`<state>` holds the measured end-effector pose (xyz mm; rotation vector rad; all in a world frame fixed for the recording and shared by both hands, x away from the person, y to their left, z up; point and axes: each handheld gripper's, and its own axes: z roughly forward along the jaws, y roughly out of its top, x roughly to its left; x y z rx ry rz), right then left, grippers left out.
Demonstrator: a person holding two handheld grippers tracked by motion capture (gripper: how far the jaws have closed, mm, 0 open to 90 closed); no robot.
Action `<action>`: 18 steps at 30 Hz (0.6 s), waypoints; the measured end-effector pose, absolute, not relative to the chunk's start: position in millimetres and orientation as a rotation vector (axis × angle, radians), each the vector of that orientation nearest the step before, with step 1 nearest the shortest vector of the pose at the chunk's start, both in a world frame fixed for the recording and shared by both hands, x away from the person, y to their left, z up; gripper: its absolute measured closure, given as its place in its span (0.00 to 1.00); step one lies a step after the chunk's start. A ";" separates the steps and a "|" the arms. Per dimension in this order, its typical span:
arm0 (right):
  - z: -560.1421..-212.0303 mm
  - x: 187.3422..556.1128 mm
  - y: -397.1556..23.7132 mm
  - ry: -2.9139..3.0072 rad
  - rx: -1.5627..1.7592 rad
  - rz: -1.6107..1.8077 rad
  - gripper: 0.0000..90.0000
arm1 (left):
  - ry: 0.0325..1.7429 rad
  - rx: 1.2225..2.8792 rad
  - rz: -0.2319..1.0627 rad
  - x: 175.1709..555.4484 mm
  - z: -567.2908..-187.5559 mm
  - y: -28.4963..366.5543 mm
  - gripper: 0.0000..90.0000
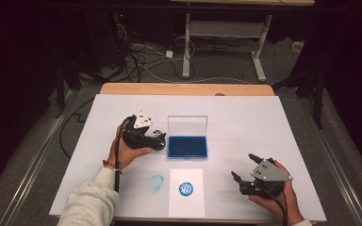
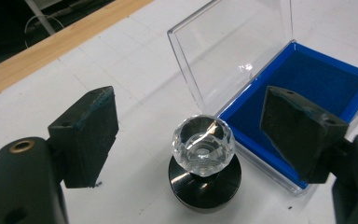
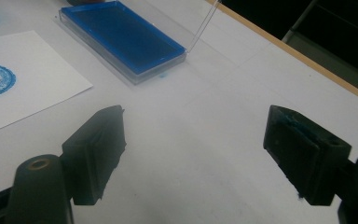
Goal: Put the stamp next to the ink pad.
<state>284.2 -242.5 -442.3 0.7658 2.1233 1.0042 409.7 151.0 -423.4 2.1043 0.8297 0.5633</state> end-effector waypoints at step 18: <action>-440.7 283.1 -242.3 2.115 0.761 1.009 0.24 | 0.758 2.025 0.604 389.1 -406.6 149.0 0.18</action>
